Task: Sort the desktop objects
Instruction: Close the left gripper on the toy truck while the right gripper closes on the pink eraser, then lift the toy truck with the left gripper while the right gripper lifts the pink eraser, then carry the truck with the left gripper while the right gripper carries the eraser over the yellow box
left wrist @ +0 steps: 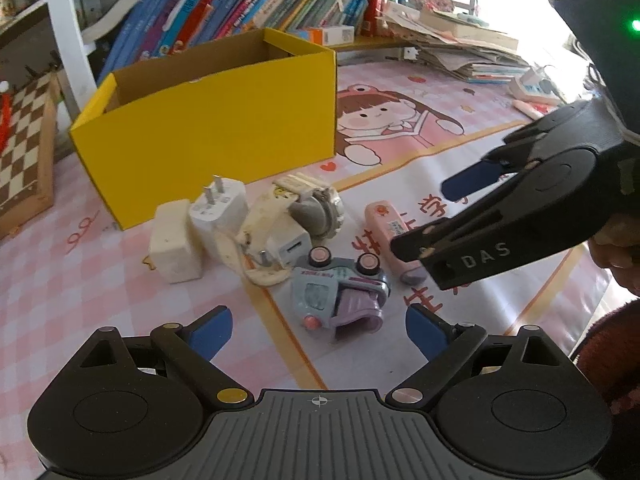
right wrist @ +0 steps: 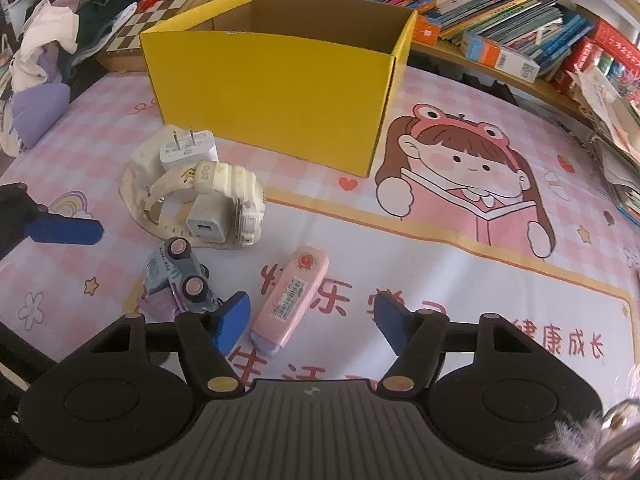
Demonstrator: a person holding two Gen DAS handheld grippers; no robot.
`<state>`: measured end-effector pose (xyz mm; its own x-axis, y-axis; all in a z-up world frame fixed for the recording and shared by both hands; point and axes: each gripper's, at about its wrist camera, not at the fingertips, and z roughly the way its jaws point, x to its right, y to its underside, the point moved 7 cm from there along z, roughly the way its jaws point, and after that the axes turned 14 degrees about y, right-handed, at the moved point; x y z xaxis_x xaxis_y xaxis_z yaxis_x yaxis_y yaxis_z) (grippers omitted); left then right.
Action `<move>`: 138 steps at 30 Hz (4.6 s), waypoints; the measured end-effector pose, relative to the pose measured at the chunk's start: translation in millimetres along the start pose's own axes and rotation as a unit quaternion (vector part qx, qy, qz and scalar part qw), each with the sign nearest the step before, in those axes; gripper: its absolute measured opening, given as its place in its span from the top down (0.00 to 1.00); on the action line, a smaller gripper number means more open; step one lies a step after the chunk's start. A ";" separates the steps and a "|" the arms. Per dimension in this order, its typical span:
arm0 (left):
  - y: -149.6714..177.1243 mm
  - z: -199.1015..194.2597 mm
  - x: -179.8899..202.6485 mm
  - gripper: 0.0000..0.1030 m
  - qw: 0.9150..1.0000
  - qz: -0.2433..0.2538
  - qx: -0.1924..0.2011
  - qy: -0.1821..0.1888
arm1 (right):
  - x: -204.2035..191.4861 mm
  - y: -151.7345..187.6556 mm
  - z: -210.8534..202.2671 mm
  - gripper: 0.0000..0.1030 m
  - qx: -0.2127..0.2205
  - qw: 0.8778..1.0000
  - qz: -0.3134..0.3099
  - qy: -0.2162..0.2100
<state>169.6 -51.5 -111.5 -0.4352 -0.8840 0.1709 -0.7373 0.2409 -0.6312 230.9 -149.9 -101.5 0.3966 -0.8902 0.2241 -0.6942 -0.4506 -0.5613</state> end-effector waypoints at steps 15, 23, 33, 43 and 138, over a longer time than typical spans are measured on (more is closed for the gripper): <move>-2.0 22.5 -0.4 0.32 0.999 -0.022 -0.024 0.020 | -6.7 -2.5 23.1 0.62 -0.033 0.998 -0.017 -0.048; -2.7 32.0 2.6 0.43 0.999 -0.015 -0.032 0.021 | -7.2 -1.4 25.4 0.73 -0.034 0.998 -0.023 -0.054; -2.6 21.1 5.7 0.44 0.999 -0.010 -0.019 0.023 | -6.0 3.3 18.2 0.77 -0.032 0.998 -0.012 -0.052; -0.2 -1.4 9.8 0.44 1.000 -0.006 0.007 0.019 | -8.7 9.7 -3.1 0.77 -0.015 0.999 0.005 -0.044; -184.8 -44.1 -74.6 0.44 0.983 0.033 0.158 -0.090 | 54.1 -213.4 -7.8 0.77 0.157 0.985 -0.016 -0.065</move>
<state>315.5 -12.4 25.7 -0.3564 -0.9343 0.0027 -0.5012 0.1887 -0.8445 395.8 -102.5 36.6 0.5020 -0.8512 0.1532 -0.4685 -0.4165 -0.7791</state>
